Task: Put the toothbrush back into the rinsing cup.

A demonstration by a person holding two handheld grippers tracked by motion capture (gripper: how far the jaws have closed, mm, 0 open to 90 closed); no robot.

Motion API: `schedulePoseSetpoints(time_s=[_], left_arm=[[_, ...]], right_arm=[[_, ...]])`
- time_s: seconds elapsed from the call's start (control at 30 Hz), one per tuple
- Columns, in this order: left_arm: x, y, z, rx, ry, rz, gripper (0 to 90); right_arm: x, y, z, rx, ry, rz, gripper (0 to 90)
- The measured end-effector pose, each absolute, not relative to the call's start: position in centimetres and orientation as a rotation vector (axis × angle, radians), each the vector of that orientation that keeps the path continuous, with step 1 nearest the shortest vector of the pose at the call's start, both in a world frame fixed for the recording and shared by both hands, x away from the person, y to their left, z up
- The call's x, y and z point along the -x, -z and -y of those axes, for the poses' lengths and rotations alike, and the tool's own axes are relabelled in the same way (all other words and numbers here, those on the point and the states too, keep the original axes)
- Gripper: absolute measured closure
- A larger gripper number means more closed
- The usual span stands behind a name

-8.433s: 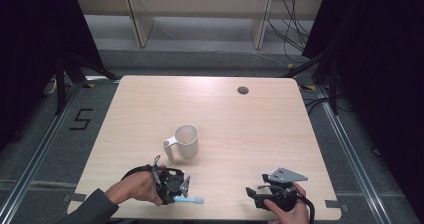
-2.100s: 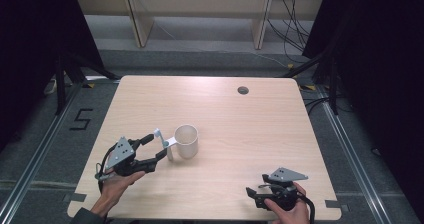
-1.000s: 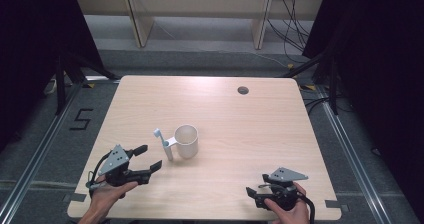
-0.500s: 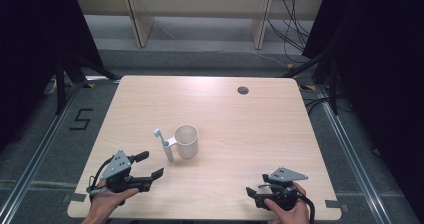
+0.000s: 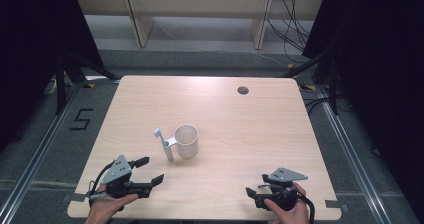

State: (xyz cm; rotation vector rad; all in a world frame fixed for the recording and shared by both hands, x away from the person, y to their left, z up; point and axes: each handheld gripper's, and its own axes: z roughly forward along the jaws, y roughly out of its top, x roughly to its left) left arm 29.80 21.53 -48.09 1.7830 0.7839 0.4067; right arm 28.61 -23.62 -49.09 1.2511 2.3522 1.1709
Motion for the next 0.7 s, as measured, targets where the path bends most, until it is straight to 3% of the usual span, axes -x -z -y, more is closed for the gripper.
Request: schedulePoseSetpoints(time_s=[0.7], left_arm=[[-27.7,49.2,-21.4,-1.848,-0.356,-0.773,18.0]], right_arm=[[-28.5,49.0,23.6,-1.237,-1.184,-2.342,22.5]])
